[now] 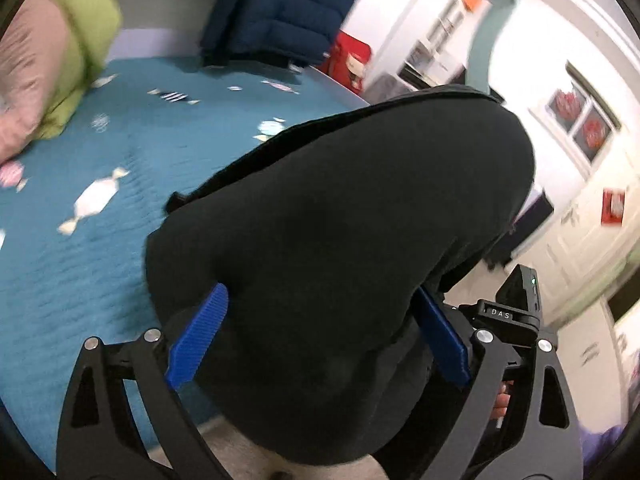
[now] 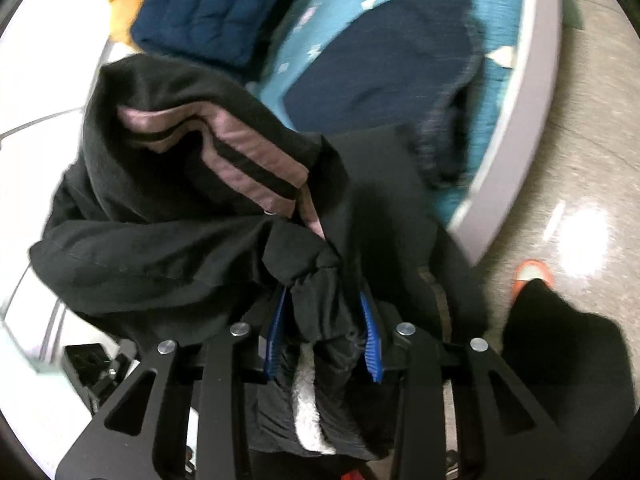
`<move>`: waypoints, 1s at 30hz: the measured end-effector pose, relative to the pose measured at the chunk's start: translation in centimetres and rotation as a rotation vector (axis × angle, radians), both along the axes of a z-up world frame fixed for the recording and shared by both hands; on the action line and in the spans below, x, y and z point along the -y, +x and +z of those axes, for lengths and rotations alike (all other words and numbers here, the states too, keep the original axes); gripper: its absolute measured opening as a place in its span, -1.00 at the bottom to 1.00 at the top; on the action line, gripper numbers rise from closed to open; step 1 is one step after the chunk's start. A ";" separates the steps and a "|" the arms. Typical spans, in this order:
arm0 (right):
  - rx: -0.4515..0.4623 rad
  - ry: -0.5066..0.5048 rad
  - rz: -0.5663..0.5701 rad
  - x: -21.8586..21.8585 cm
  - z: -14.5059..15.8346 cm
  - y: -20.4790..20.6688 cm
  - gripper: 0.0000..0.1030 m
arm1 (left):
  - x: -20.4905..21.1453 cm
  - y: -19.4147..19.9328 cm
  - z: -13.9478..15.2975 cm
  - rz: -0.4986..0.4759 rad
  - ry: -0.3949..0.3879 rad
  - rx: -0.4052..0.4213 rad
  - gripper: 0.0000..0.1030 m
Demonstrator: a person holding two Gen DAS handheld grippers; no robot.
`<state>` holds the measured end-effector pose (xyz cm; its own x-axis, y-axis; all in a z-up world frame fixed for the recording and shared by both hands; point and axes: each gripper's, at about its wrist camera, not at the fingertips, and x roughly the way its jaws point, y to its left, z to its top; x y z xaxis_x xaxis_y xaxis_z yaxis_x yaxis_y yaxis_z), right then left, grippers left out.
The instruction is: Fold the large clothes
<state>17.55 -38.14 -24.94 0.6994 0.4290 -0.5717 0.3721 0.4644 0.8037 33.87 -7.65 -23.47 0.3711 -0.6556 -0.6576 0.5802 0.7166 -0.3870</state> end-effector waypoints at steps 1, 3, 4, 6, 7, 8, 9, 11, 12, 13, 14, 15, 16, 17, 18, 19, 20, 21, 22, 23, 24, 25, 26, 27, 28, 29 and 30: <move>-0.018 -0.002 -0.009 0.4 -0.5 -0.1 -0.38 | 1.0 0.4 -0.2 -0.008 0.018 0.000 0.78; -0.074 -0.049 -0.022 1.4 -1.3 0.0 -0.41 | 3.3 1.5 -0.8 -0.023 0.086 -0.001 0.78; -0.093 -0.081 -0.015 1.9 -1.1 0.2 -0.40 | 4.6 1.9 -1.2 -0.035 0.142 0.014 0.78; -0.081 -0.141 0.013 2.6 0.7 -0.3 -0.37 | 6.3 1.8 -1.8 -0.037 0.224 0.065 0.79; -0.061 -0.251 0.032 2.7 3.0 -0.6 -0.37 | 6.7 2.2 -1.9 -0.026 0.229 0.065 0.79; -0.040 -0.319 0.044 2.6 4.5 -0.6 -0.37 | 6.5 2.5 -2.2 -0.020 0.217 0.052 0.80; -0.001 -0.386 0.052 2.4 6.7 -1.1 -0.37 | 6.4 3.0 -2.3 -0.014 0.189 0.029 0.80; 0.085 -0.484 0.088 1.5 10.6 -1.5 -0.37 | 6.3 3.4 -2.6 -0.011 0.172 0.020 0.80; 0.122 -0.514 0.120 0.4 11.9 -1.1 -0.38 | 6.5 3.5 -2.6 -0.012 0.183 0.029 0.81; 0.150 -0.533 0.159 -0.4 13.0 -0.5 -0.43 | 6.6 3.5 -2.6 -0.013 0.184 0.033 0.81; 0.182 -0.539 0.203 -1.5 13.8 0.5 -0.47 | 6.7 3.6 -2.7 -0.018 0.184 0.035 0.82; 0.201 -0.539 0.239 -2.8 14.2 1.6 -0.59 | 6.8 3.6 -2.7 -0.021 0.185 0.036 0.83; 0.216 -0.538 0.282 -4.0 14.5 3.2 -0.65 | 6.9 3.6 -2.7 -0.023 0.189 0.036 0.83; 0.223 -0.547 0.305 -5.5 14.3 4.5 -0.65 | 7.0 3.5 -2.6 -0.026 0.192 0.036 0.84; 0.222 -0.559 0.334 -6.3 14.2 6.0 -0.66 | 7.0 3.5 -2.6 -0.030 0.197 0.036 0.86; 0.197 -0.563 0.376 -6.9 13.6 8.1 -0.67 | 7.0 3.4 -2.5 -0.032 0.197 0.034 0.88; 0.168 -0.571 0.390 -7.2 13.2 9.1 -0.69 | 7.0 3.2 -2.4 -0.035 0.194 0.033 0.90; 0.117 -0.580 0.417 -7.4 11.8 10.7 -0.76 | 6.8 3.3 -2.3 -0.031 0.188 0.036 0.90; 0.065 -0.564 0.442 -7.1 10.2 12.3 -0.83 | 6.6 3.3 -2.0 -0.024 0.179 0.041 0.90; -0.007 -0.539 0.444 -6.5 8.2 13.5 -0.90 | 6.3 3.4 -1.8 -0.022 0.159 0.042 0.90; -0.054 -0.532 0.463 -6.0 6.6 14.3 -0.95 | 5.6 3.5 -1.4 -0.021 0.108 0.028 0.90; -0.075 -0.523 0.472 -5.6 5.7 14.7 -0.96 | 4.9 3.5 -0.9 -0.013 0.058 0.008 0.90; -0.100 -0.480 0.461 -4.8 4.6 15.1 -0.96 | 4.3 3.6 -0.5 0.008 0.024 -0.005 0.90; -0.115 -0.465 0.465 -4.4 4.1 15.4 -0.96 | 3.6 3.6 0.0 0.034 -0.005 -0.012 0.90; -0.118 -0.472 0.474 -4.3 4.0 15.5 -0.96 | 3.1 3.8 0.3 0.050 -0.020 -0.016 0.90; -0.123 -0.482 0.485 -4.4 4.0 15.7 -0.96 | 3.0 4.0 0.3 0.073 -0.005 -0.022 0.90; -0.128 -0.489 0.491 -4.6 4.1 15.7 -0.96 | 3.4 4.4 -0.1 0.090 0.055 -0.032 0.90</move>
